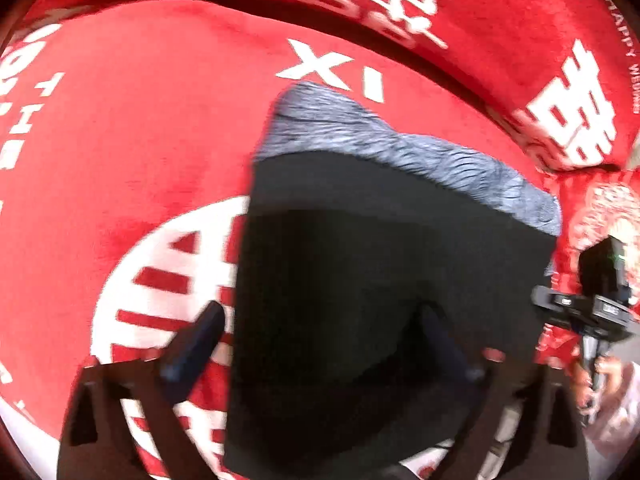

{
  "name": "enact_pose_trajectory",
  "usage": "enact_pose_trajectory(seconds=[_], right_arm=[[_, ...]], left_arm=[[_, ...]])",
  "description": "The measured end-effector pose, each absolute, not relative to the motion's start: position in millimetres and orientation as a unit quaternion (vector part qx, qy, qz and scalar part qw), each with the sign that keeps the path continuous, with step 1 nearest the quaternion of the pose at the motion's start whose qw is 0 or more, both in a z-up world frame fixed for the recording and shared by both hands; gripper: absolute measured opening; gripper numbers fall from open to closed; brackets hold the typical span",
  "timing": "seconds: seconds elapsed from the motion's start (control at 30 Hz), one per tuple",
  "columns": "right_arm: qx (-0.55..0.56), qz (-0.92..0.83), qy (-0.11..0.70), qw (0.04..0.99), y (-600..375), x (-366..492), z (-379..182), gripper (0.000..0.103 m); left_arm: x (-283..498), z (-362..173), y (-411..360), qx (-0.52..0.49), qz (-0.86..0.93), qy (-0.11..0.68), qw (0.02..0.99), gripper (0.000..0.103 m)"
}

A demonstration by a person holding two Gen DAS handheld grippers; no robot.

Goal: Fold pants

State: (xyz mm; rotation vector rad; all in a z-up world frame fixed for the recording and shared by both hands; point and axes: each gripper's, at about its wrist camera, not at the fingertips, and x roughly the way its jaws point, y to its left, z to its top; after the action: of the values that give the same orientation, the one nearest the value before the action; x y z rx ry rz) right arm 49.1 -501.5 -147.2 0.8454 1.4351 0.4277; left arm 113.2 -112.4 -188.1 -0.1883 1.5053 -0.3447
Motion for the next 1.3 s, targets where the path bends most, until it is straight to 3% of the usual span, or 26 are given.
enact_pose_trajectory(seconds=[0.1, 0.33, 0.47, 0.87, 1.3], right_arm=[[0.343, 0.137, 0.647, 0.667, -503, 43, -142, 0.075], [0.224, 0.042, 0.660, 0.716, -467, 18, -87, 0.086], [0.185, 0.013, 0.649, 0.738, -450, -6, -56, 0.103], [0.142, -0.030, 0.666, 0.731, -400, -47, 2, 0.103], [0.104, 0.004, 0.677, 0.729, -382, -72, 37, 0.103]], left_arm=[[108, -181, -114, -0.072, -0.136, 0.683, 0.714, 0.102], [78, -130, -128, 0.014, -0.099, 0.672, 0.734, 0.102], [56, -96, -116, 0.021, -0.095, 0.669, 0.737, 0.102], [1, -19, -101, 0.051, -0.082, 0.634, 0.767, 0.102], [-42, 8, -119, 0.077, -0.073, 0.644, 0.757, 0.102]])
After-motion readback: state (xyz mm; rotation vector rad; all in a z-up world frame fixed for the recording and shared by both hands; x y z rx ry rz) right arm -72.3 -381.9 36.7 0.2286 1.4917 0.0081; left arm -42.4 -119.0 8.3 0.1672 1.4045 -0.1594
